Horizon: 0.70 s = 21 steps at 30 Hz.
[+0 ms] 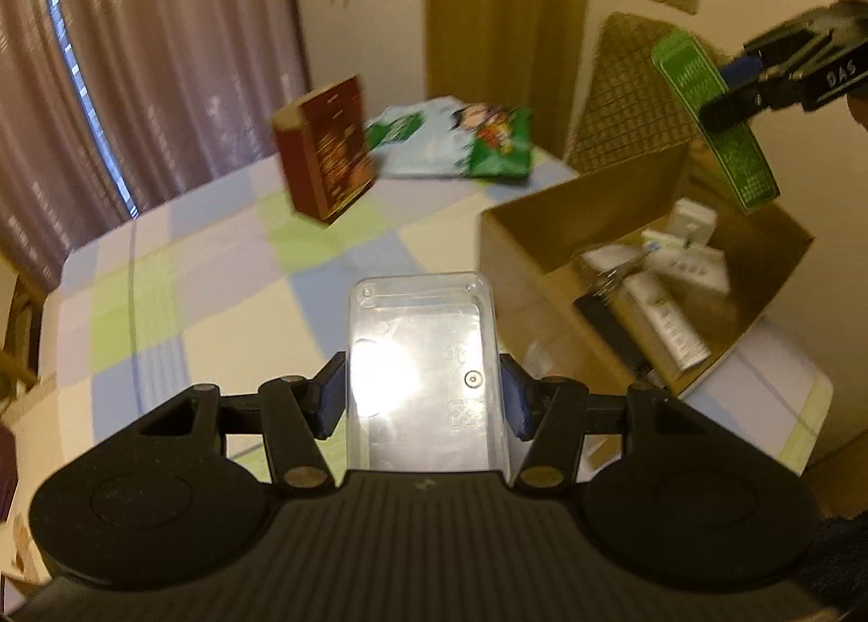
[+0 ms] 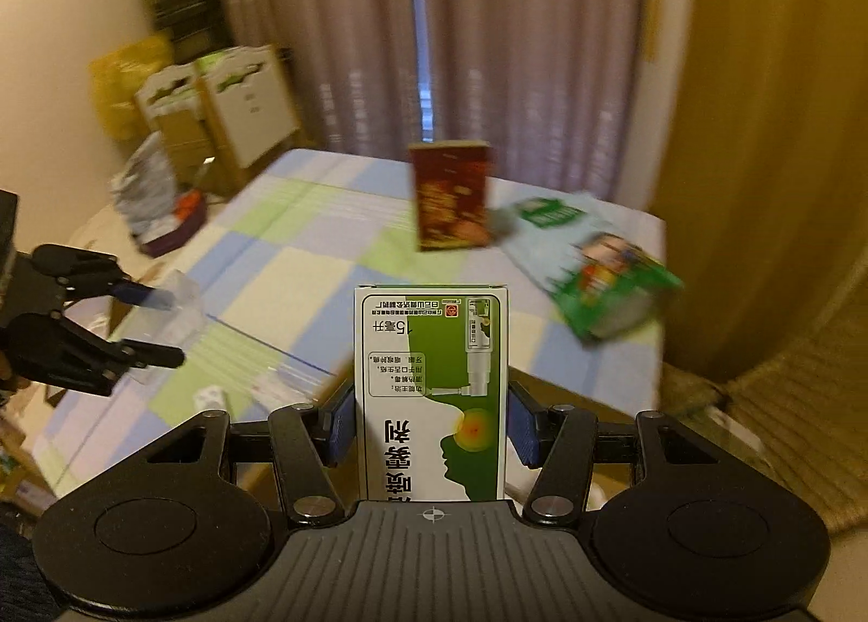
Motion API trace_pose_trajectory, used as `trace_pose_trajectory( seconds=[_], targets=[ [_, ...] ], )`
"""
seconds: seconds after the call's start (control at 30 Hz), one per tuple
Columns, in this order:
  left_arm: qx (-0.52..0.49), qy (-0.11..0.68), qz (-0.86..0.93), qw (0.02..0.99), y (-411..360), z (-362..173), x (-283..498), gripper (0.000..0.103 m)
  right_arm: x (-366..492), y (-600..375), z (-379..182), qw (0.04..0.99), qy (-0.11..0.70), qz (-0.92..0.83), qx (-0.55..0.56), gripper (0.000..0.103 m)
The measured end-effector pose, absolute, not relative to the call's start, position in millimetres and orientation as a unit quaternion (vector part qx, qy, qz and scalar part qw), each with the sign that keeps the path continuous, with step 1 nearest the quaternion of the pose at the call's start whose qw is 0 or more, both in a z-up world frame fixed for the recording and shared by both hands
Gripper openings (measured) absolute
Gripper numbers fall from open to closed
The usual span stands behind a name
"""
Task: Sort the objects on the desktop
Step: 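Carry the clear case with the left tool while the right tool carries the green-white box toward the cardboard box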
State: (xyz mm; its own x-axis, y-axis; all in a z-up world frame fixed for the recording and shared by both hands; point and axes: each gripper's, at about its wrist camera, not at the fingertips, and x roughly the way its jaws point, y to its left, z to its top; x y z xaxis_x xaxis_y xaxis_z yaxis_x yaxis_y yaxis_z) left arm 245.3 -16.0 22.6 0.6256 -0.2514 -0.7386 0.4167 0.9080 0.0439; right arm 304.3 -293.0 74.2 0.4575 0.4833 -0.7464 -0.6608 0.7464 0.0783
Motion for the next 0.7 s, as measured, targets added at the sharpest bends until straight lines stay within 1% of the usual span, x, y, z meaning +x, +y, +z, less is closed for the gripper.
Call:
trace_pose_trajectory(
  seconds=[0.33,0.7],
  targets=[
    [0.122,0.371,-0.235,0.890,-90,31,252,0.052,300,-362,82,0.864,0.395,0.302,-0.075,0.055],
    [0.124,0.363,-0.246,0.890,-129,35,256,0.052,306,-390,76,0.860,0.404,0.307,-0.064,0.055]
  ],
)
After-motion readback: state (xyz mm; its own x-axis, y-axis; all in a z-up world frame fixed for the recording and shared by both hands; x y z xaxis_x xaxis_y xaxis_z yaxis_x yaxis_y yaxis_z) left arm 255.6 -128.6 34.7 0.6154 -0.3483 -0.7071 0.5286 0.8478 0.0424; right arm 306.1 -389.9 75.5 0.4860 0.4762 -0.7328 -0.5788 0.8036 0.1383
